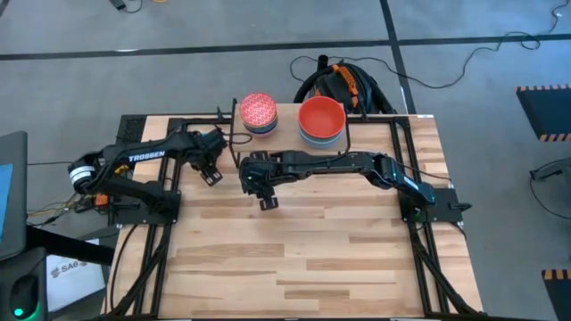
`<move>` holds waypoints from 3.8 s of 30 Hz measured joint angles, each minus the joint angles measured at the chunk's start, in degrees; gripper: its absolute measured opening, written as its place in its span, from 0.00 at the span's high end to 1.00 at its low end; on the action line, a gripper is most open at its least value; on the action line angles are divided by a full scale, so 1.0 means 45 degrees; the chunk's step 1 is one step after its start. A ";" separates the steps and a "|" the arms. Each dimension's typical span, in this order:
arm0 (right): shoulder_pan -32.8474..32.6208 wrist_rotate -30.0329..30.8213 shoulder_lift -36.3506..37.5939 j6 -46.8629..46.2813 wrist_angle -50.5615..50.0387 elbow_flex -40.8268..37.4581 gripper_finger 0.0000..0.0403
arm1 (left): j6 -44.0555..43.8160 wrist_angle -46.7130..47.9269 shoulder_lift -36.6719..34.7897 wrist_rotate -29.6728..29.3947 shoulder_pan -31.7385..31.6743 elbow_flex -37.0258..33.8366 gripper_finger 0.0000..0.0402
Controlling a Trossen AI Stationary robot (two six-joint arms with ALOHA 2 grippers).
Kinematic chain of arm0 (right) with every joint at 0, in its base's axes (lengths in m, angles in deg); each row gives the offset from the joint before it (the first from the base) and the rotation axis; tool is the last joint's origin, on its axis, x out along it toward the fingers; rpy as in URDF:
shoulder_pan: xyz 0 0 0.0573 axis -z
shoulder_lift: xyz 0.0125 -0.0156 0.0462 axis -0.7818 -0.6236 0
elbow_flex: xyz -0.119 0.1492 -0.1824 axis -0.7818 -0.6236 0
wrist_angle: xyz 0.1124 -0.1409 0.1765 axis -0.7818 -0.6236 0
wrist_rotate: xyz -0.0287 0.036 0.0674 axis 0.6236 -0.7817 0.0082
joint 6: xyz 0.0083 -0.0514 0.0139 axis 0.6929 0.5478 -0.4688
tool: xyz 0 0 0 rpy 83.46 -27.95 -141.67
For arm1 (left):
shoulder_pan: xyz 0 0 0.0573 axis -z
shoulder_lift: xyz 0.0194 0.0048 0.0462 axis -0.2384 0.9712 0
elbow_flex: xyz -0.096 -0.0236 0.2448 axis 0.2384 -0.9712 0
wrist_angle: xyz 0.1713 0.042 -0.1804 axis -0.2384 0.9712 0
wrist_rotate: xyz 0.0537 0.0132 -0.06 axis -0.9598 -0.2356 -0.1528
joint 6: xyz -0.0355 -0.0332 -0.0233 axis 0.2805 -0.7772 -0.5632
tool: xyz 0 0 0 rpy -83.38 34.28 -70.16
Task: Place and stack bowls onto a shelf
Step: Stack the patterned light blue bowl on top of the patterned red bowl on the shelf
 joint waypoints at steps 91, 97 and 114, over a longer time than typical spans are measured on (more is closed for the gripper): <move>-0.0180 -0.0981 -0.0019 -0.3357 -0.0184 0.0000 0.52 | 0.4301 -0.0387 0.0988 -0.0748 -0.1742 0.0558 0.45; -0.0180 -0.0996 -0.0019 -0.3323 -0.0186 0.0000 0.52 | 0.4254 -0.0597 0.1932 -0.1065 -0.1848 0.0437 0.50; -0.0132 -0.1018 -0.0019 -0.3376 -0.0189 0.0000 0.52 | 0.1550 0.1568 0.0862 0.0863 -0.1598 0.0403 0.98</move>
